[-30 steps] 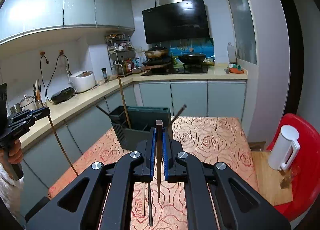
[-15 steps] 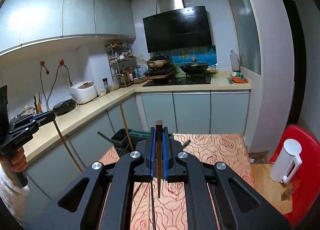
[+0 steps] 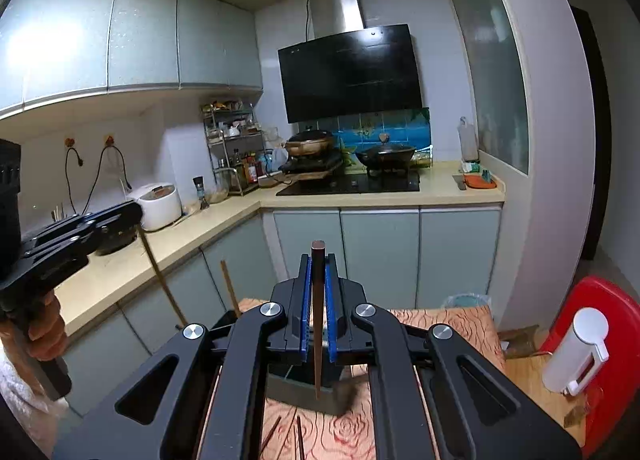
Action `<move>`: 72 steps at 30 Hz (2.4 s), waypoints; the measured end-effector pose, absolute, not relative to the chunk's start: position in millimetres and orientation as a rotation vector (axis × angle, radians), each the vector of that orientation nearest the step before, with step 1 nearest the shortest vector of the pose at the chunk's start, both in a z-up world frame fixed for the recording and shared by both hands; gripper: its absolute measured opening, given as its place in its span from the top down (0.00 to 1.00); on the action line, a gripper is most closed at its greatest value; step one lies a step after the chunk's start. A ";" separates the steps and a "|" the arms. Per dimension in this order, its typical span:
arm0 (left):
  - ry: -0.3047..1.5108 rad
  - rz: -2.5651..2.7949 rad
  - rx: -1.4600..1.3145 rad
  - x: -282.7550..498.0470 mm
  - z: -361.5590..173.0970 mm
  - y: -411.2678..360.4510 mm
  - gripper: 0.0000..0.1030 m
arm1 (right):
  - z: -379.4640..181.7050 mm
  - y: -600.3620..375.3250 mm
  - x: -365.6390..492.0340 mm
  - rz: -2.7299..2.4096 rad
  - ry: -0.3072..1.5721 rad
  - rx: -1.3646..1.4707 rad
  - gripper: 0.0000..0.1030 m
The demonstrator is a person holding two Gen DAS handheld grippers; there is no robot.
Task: Organize utensils
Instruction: 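Lift both held chopsticks and carry them over the black utensil holder, then lower both chopsticks into the holder and open both tools, then move both open tools back down toward the remaining chopsticks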
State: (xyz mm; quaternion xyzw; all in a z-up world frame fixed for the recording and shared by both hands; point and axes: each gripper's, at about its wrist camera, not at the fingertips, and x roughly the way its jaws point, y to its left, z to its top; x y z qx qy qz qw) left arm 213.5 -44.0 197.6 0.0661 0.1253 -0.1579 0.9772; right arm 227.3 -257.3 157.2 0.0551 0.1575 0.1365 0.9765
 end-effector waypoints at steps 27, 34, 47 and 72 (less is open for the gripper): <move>0.383 -0.271 0.047 285.4 114.2 -30.4 0.85 | 87.1 -221.4 281.6 0.278 0.444 0.063 0.91; 0.355 -0.256 0.016 267.9 119.9 -15.6 0.50 | 94.3 -218.9 263.2 0.257 0.404 0.063 0.53; 0.332 -0.289 0.000 207.5 104.5 -5.2 0.28 | 107.3 -231.4 221.0 0.242 0.347 0.054 0.53; 0.465 -0.196 0.037 104.7 9.5 10.2 0.28 | 3.4 -258.8 131.7 0.171 0.482 0.072 0.52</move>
